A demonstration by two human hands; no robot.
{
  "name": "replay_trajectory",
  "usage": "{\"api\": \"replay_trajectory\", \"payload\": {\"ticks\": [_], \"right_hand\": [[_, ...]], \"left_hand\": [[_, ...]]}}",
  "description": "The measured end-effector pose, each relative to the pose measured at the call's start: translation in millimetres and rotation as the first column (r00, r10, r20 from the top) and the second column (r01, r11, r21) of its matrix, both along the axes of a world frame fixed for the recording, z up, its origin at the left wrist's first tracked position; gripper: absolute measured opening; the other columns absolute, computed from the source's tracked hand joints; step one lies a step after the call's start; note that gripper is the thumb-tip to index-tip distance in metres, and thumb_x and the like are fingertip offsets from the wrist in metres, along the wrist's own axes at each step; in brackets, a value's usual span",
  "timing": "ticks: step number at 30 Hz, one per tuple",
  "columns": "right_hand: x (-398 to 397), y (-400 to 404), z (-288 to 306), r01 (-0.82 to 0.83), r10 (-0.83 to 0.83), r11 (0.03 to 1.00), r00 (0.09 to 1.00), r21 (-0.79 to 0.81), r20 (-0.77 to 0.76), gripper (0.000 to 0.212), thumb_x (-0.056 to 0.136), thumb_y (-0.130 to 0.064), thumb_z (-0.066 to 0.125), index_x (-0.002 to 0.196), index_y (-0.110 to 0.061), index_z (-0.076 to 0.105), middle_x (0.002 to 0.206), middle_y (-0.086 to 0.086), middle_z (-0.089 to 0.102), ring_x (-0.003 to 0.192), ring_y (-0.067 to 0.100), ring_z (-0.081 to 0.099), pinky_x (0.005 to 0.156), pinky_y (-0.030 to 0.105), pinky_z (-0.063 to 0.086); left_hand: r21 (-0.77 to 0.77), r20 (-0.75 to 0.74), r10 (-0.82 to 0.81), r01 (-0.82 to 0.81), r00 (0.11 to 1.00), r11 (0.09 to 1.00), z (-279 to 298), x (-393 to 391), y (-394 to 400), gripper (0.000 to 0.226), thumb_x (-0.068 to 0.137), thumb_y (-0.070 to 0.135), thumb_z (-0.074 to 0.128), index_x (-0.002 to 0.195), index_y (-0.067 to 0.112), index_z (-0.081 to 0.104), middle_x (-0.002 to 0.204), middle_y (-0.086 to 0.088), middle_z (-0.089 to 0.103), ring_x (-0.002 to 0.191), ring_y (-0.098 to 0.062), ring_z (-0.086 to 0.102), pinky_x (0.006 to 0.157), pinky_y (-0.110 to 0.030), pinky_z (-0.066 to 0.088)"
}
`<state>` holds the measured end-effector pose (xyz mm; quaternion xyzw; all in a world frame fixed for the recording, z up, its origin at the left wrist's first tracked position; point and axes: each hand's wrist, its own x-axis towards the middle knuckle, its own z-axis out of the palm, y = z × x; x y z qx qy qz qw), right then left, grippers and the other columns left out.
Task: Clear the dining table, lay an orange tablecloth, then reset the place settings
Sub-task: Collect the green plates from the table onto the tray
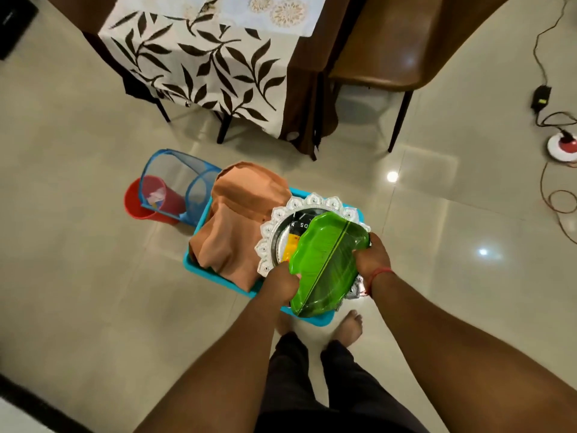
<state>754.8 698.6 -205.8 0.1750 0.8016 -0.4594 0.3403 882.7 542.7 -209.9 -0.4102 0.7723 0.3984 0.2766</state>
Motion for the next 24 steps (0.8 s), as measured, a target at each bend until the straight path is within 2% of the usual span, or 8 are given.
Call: {"api": "replay_trajectory", "payload": {"ticks": [5, 7, 13, 20, 24], "right_hand": [[-5, -9, -8, -0.096, 0.107, 0.975, 0.993, 0.201, -0.046, 0.041, 0.090, -0.005, 0.047, 0.130, -0.007, 0.055, 0.125, 0.026, 0.053, 0.109, 0.042, 0.056, 0.096, 0.037, 0.045], [-7, -12, -11, -0.127, 0.144, 0.962, 0.988, 0.241, -0.051, 0.044, 0.091, -0.006, 0.047, 0.134, -0.006, 0.051, 0.127, 0.026, 0.049, 0.113, 0.044, 0.054, 0.098, 0.039, 0.043], [-12, -21, -18, -0.142, 0.167, 0.941, 0.984, 0.306, -0.059, 0.045, 0.090, -0.006, 0.048, 0.135, -0.006, 0.049, 0.129, 0.026, 0.046, 0.117, 0.045, 0.052, 0.099, 0.041, 0.043], [-11, -24, -24, -0.125, 0.156, 0.929, 0.986, 0.348, -0.062, 0.039, 0.091, -0.009, 0.048, 0.130, -0.010, 0.051, 0.130, 0.020, 0.042, 0.114, 0.044, 0.054, 0.096, 0.039, 0.044], [-13, -23, -27, -0.154, 0.192, 0.911, 0.979, 0.382, -0.063, 0.039, 0.092, -0.013, 0.049, 0.132, -0.010, 0.051, 0.132, 0.018, 0.040, 0.117, 0.044, 0.050, 0.099, 0.043, 0.044]], "left_hand": [[-0.013, 0.053, -0.021, 0.021, 0.998, 1.000, -15, -6, 0, 0.034, 0.094, 0.018, 0.054, 0.126, 0.006, 0.061, 0.127, -0.020, 0.064, 0.117, -0.037, 0.059, 0.094, -0.037, 0.047], [-0.025, 0.077, -0.013, 0.015, 0.997, 1.000, -19, -9, 0, 0.034, 0.093, 0.015, 0.054, 0.124, 0.004, 0.062, 0.125, -0.022, 0.064, 0.116, -0.038, 0.060, 0.094, -0.038, 0.049], [0.025, 0.125, -0.012, 0.009, 0.992, 1.000, -27, -17, 0, 0.027, 0.091, 0.012, 0.057, 0.114, -0.001, 0.063, 0.114, -0.023, 0.068, 0.101, -0.040, 0.067, 0.087, -0.046, 0.057], [0.034, 0.140, -0.033, 0.029, 0.990, 0.999, -34, -21, 0, 0.023, 0.092, 0.012, 0.060, 0.112, -0.001, 0.065, 0.111, -0.022, 0.068, 0.096, -0.040, 0.069, 0.082, -0.048, 0.060], [0.027, 0.165, -0.054, 0.051, 0.985, 0.998, -33, -23, -1, 0.022, 0.093, 0.012, 0.059, 0.111, 0.000, 0.065, 0.109, -0.021, 0.069, 0.093, -0.039, 0.070, 0.080, -0.047, 0.061]]}}
